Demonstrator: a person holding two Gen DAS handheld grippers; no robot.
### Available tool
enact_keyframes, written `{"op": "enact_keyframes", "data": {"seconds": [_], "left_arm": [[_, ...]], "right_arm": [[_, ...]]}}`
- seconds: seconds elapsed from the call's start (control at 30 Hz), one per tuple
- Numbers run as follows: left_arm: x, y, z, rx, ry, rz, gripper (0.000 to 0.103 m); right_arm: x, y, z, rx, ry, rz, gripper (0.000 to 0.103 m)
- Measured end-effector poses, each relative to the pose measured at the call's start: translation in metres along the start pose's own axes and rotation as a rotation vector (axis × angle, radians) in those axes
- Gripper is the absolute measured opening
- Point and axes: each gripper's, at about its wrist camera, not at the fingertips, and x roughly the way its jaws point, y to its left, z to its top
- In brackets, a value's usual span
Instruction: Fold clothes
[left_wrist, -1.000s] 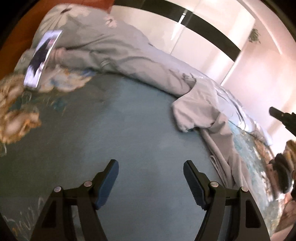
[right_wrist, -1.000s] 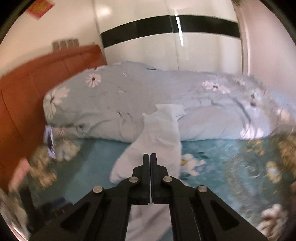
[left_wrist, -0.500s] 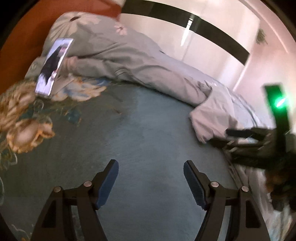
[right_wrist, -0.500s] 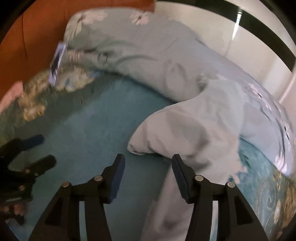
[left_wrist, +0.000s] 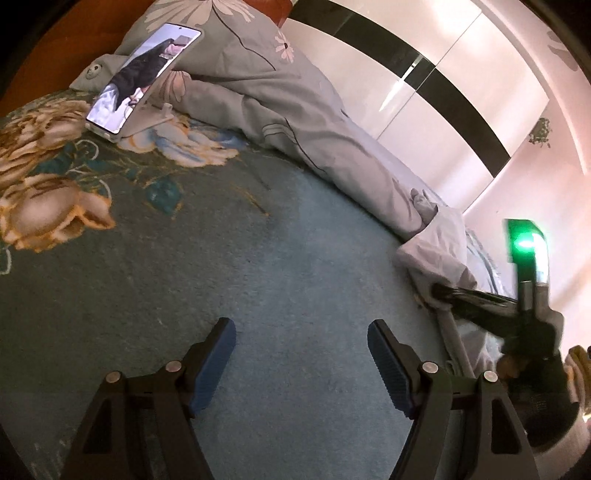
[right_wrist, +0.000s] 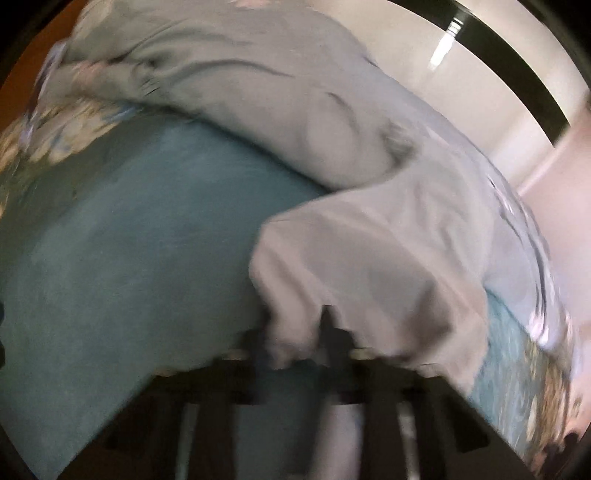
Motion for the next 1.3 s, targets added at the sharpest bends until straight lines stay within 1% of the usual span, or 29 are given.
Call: {"op": "enact_keyframes", "data": {"seconds": [0.1, 0.23, 0.33, 0.47, 0.6, 0.67, 0.73, 0.77, 0.87, 0.93, 1.0, 1.07, 1.13, 1.17, 1.27, 1.3], "left_arm": [[0.001, -0.001, 0.001, 0.008, 0.005, 0.000, 0.080], [0.003, -0.006, 0.000, 0.036, 0.017, 0.020, 0.082], [0.006, -0.019, 0.001, 0.092, 0.038, 0.045, 0.082], [0.003, -0.058, 0.001, 0.242, 0.035, 0.012, 0.082], [0.001, -0.118, 0.005, 0.398, 0.015, -0.077, 0.082], [0.002, -0.147, 0.005, 0.480, 0.011, -0.116, 0.082], [0.007, -0.180, -0.001, 0.597, 0.005, -0.143, 0.082], [0.009, -0.190, -0.005, 0.639, 0.008, -0.148, 0.082], [0.019, -0.231, -0.026, 0.848, 0.021, -0.181, 0.082], [0.027, -0.253, -0.040, 0.980, 0.007, -0.193, 0.082], [0.040, -0.273, -0.050, 1.092, -0.004, -0.192, 0.082], [0.055, -0.291, -0.062, 1.181, 0.037, -0.209, 0.082], [0.065, -0.304, -0.078, 1.283, 0.077, -0.233, 0.082], [0.071, -0.311, -0.087, 1.335, 0.090, -0.232, 0.082], [0.073, -0.330, -0.110, 1.437, 0.128, -0.284, 0.082], [0.067, -0.335, -0.116, 1.452, 0.115, -0.302, 0.082]], "right_arm": [[-0.024, -0.038, -0.010, 0.135, -0.034, 0.052, 0.011], [-0.075, -0.074, -0.043, 0.223, -0.122, 0.062, 0.011], [-0.113, -0.100, -0.068, 0.286, -0.189, 0.068, 0.011], [-0.165, -0.136, -0.101, 0.371, -0.279, 0.075, 0.010], [-0.216, -0.171, -0.135, 0.456, -0.368, 0.083, 0.010], [-0.236, -0.185, -0.153, 0.482, -0.390, 0.055, 0.010], [-0.252, -0.200, -0.169, 0.519, -0.410, 0.035, 0.009], [-0.261, -0.207, -0.176, 0.537, -0.421, 0.025, 0.009], [-0.285, -0.230, -0.200, 0.591, -0.451, -0.005, 0.009], [-0.301, -0.243, -0.213, 0.626, -0.480, -0.018, 0.009], [-0.312, -0.252, -0.224, 0.650, -0.497, -0.041, 0.009], [-0.318, -0.260, -0.233, 0.677, -0.504, -0.054, 0.009], [-0.319, -0.268, -0.241, 0.714, -0.510, -0.038, 0.009], [-0.318, -0.270, -0.245, 0.726, -0.508, -0.037, 0.009], [-0.317, -0.277, -0.252, 0.755, -0.510, -0.024, 0.009], [-0.317, -0.278, -0.253, 0.761, -0.513, -0.018, 0.009]]}}
